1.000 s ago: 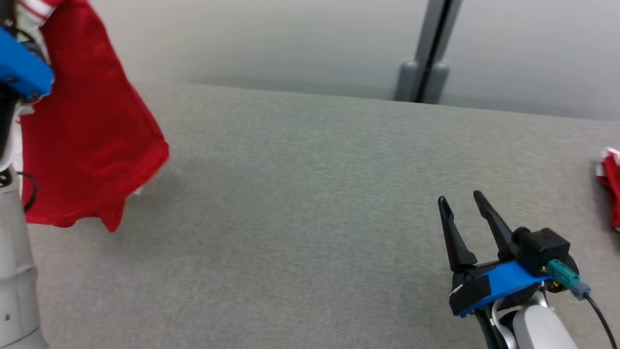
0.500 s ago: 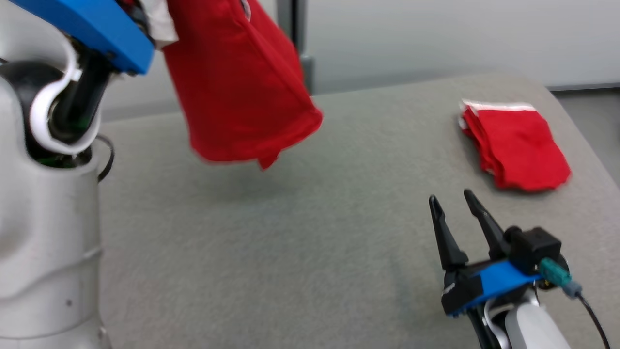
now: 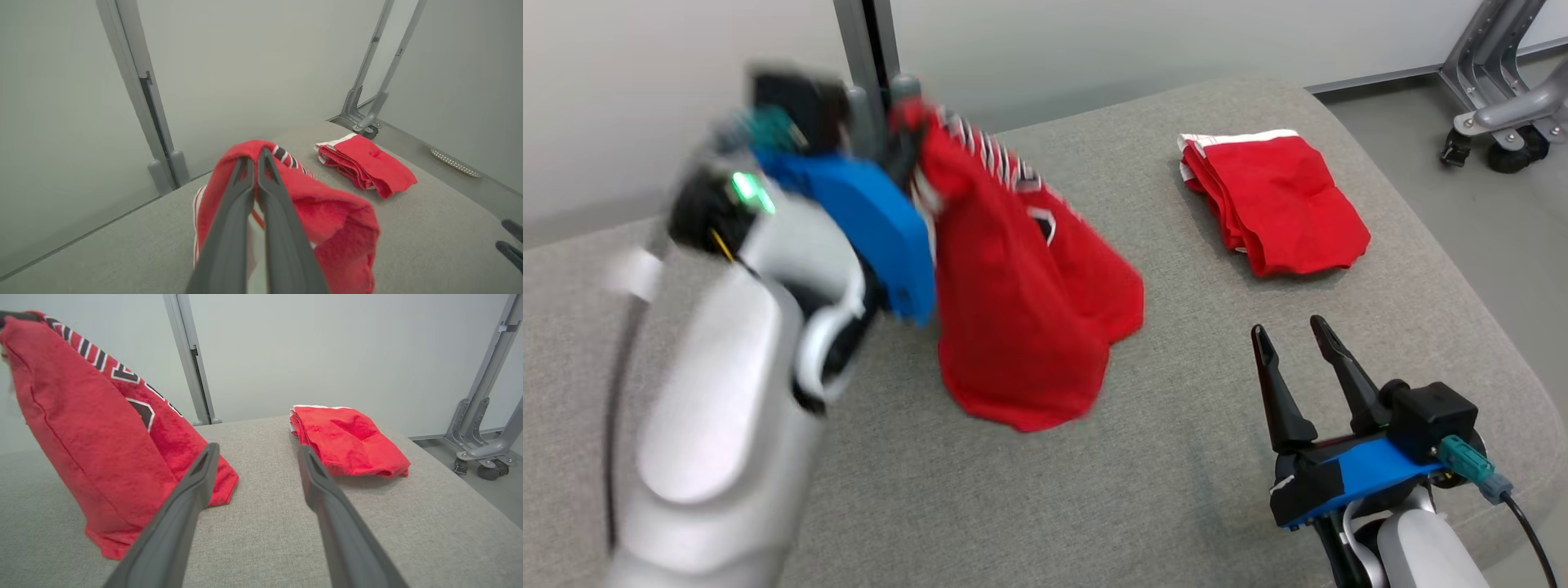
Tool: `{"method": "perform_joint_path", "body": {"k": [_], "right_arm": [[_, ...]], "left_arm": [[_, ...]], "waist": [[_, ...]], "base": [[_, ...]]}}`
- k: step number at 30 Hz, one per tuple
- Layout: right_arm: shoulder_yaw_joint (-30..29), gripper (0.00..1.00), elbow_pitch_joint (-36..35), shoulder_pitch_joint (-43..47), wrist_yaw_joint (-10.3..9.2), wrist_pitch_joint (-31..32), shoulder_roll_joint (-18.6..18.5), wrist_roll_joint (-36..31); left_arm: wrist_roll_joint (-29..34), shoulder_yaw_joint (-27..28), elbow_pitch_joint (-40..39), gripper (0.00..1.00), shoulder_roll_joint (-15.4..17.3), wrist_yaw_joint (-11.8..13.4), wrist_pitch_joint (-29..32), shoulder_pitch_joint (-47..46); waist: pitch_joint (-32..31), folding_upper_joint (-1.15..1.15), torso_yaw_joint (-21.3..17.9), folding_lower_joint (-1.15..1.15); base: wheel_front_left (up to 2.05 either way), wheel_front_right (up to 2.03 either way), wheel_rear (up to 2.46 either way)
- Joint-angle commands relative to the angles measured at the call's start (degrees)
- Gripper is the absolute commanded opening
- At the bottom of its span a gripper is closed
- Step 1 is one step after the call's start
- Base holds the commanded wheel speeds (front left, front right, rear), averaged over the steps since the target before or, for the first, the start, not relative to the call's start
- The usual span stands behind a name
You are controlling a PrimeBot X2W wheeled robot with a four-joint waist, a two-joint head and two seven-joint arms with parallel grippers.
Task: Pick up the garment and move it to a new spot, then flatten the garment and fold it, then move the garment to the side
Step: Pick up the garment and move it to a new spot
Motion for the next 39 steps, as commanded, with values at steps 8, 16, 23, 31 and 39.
{"method": "perform_joint_path", "body": {"k": [8, 16, 23, 31, 39], "right_arm": [[0.38, 1.0, -0.35, -0.76, 0.03, 0.5, -0.01, -0.36], [-1.36, 1.0, -1.66, -0.44, 0.03, 1.88, -1.04, -1.2], [-3.9, 1.0, -3.5, 1.9, 0.03, 2.92, -1.5, -1.67], [-4.68, 1.0, -4.64, 4.84, 0.03, 3.92, -0.97, -1.18], [-4.56, 1.0, -4.27, 6.92, 0.03, 4.08, -0.41, -0.49]], "left_arm": [[3.88, -5.63, 10.05, 1.0, -2.47, 2.61, -6.51, 11.76], [1.91, -4.35, 10.38, 1.0, -5.77, 4.36, -20.4, 16.39], [-0.29, -0.69, 5.83, 1.0, -5.78, 4.41, -34.81, 22.77], [-0.02, 4.05, 2.68, 1.0, -3.1, 4.08, -43.79, 30.23], [0.7, 9.47, 1.48, 1.0, -2.9, 4.19, -44.35, 37.17]], "waist": [[0.24, 0.0, 2.88, 0.0], [-1.31, 0.0, 9.42, 0.0], [-3.98, 0.0, 15.11, 0.0], [-6.28, 0.0, 18.18, 0.0], [-8.35, 0.0, 18.47, 0.0]], "base": [[0.0, 0.0, 0.0], [0.0, 0.0, 0.0], [0.0, 0.0, 0.0], [0.0, 0.0, 0.0], [0.0, 0.0, 0.0]]}}
